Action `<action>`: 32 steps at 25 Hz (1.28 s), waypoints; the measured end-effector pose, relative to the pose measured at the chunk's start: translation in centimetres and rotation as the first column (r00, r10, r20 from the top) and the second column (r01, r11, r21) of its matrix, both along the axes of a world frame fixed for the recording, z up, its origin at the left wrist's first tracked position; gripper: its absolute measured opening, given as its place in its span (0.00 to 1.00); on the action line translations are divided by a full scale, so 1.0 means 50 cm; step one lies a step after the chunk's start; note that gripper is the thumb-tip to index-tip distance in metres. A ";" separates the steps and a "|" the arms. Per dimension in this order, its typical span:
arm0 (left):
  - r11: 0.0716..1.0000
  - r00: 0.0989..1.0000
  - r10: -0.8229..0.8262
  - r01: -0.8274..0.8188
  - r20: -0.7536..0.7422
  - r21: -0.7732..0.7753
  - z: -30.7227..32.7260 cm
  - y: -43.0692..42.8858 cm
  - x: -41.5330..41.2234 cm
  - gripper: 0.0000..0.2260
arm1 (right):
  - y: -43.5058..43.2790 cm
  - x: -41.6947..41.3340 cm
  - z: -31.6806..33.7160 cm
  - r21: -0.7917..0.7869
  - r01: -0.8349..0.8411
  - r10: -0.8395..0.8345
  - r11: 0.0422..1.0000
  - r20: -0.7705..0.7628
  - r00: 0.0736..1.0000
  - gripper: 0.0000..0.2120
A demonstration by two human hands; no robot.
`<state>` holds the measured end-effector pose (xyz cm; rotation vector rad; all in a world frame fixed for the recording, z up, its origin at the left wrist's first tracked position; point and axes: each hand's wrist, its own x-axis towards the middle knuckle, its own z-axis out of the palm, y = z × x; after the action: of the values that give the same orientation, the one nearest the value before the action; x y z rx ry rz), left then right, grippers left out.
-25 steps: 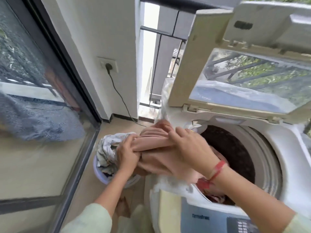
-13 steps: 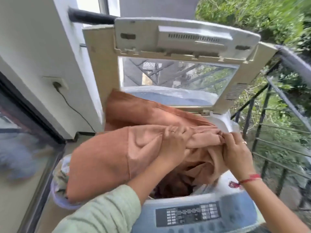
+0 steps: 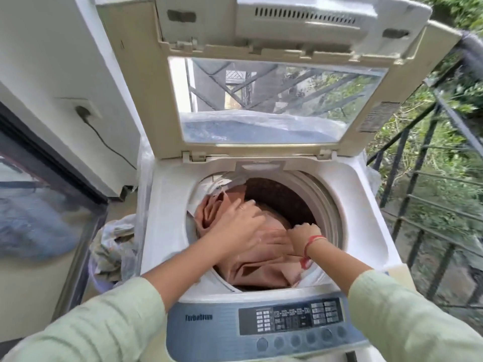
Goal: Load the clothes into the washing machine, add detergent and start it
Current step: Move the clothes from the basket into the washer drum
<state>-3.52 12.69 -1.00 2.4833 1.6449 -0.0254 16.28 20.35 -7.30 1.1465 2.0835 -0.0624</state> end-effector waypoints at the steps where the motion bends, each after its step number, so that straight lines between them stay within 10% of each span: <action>1: 0.998 0.993 0.066 -0.063 -0.097 0.030 -0.003 0.010 -0.014 0.20 | 0.001 0.000 0.005 -0.012 -0.020 0.019 1.000 -0.083 0.996 0.18; 4: 0.949 0.958 0.092 -0.167 -0.273 -0.268 -0.039 0.023 -0.028 0.22 | 0.011 0.007 -0.006 -0.174 -0.031 0.009 0.984 -0.130 0.991 0.22; 8: 0.647 0.833 0.068 -0.456 -0.550 -0.611 -0.127 -0.011 -0.048 0.24 | -0.028 0.013 -0.039 -0.443 -0.149 0.218 0.884 0.107 0.970 0.26; 13: 0.338 0.930 -0.151 -0.270 -0.335 -0.902 -0.126 -0.011 -0.006 0.17 | -0.024 0.009 -0.037 -0.596 0.068 0.059 0.800 0.190 0.980 0.26; 15: 0.392 0.907 -0.067 -0.359 -0.415 -0.847 -0.156 -0.020 -0.017 0.24 | -0.014 0.032 -0.113 -0.633 0.101 0.028 0.768 0.190 0.981 0.34; 17: 0.640 0.876 0.105 -0.422 -0.471 -0.642 -0.159 -0.031 -0.026 0.35 | -0.025 0.041 -0.125 -0.606 0.080 -0.028 0.792 0.094 0.995 0.34; 23: 0.866 0.862 0.491 -0.466 0.130 -0.182 -0.072 -0.016 -0.074 0.29 | 0.003 0.017 0.055 -0.254 0.272 -0.371 0.928 -0.683 0.629 0.27; 28: 0.861 0.924 0.383 -0.357 -0.001 -0.362 -0.106 0.011 -0.050 0.43 | -0.037 -0.027 0.021 -0.103 -0.022 0.001 0.994 -0.195 0.981 0.54; 32: 0.693 0.914 0.291 -0.404 -0.281 -0.597 -0.258 0.050 -0.011 0.58 | -0.007 -0.059 -0.090 -0.186 -0.121 0.144 0.975 0.118 0.982 0.41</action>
<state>-4.08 15.17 -13.93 1.6553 1.7537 -0.6573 13.30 19.98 -11.81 0.8785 1.9886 -0.1041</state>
